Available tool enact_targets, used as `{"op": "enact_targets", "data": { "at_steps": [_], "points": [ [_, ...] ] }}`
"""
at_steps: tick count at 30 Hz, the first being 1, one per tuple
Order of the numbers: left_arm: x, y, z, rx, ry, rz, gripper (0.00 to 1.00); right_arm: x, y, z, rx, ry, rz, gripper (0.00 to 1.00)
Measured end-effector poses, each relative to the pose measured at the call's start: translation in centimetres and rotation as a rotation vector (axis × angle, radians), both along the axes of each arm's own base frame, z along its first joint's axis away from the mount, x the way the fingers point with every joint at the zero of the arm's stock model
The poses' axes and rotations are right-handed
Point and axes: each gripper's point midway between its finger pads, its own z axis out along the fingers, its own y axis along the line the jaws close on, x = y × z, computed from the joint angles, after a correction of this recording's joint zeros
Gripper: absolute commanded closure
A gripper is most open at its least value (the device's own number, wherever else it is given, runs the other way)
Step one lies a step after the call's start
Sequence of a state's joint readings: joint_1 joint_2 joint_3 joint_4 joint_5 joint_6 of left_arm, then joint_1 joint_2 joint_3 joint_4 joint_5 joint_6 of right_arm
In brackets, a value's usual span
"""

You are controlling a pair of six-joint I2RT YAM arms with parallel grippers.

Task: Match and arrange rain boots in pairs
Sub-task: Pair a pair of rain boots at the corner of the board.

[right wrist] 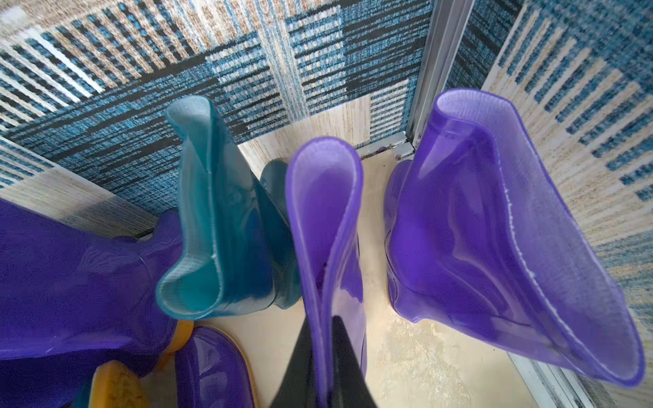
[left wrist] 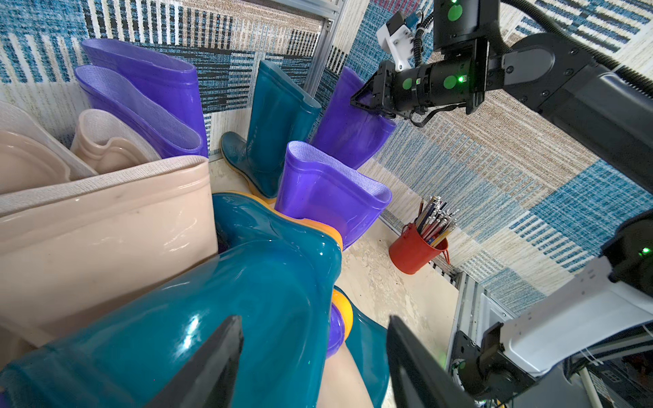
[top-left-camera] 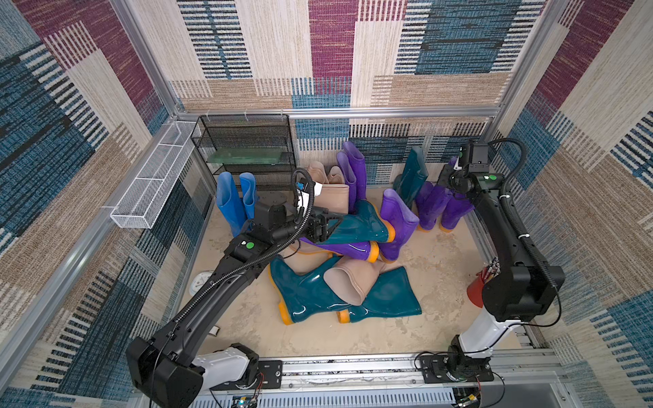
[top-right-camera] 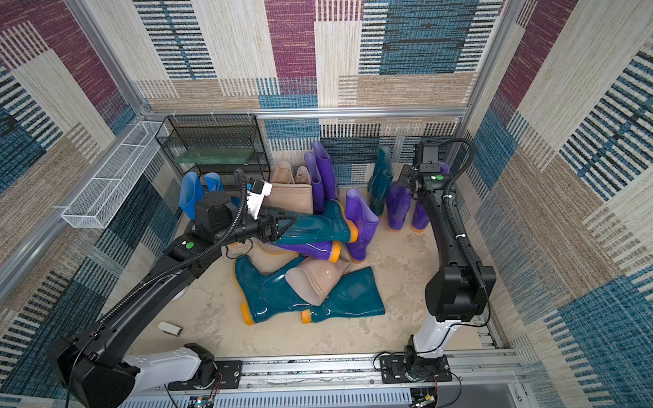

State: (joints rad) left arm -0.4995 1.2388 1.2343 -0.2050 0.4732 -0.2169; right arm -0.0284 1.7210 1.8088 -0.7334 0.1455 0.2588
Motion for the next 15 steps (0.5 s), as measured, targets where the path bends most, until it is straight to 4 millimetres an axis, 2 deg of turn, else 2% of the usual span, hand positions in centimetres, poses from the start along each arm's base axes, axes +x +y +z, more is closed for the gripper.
{"op": "enact_targets", "data": {
  "at_steps": [4, 15],
  "points": [
    [0.2, -0.1, -0.3, 0.004, 0.006, 0.0, 0.33, 0.8, -0.5, -0.9, 0.009, 0.017, 0.012, 1.0],
    [0.5, -0.2, -0.7, 0.015, 0.009, 0.002, 0.33, 6.5, -2.4, -2.3, 0.004, 0.021, -0.017, 1.0]
  ]
}}
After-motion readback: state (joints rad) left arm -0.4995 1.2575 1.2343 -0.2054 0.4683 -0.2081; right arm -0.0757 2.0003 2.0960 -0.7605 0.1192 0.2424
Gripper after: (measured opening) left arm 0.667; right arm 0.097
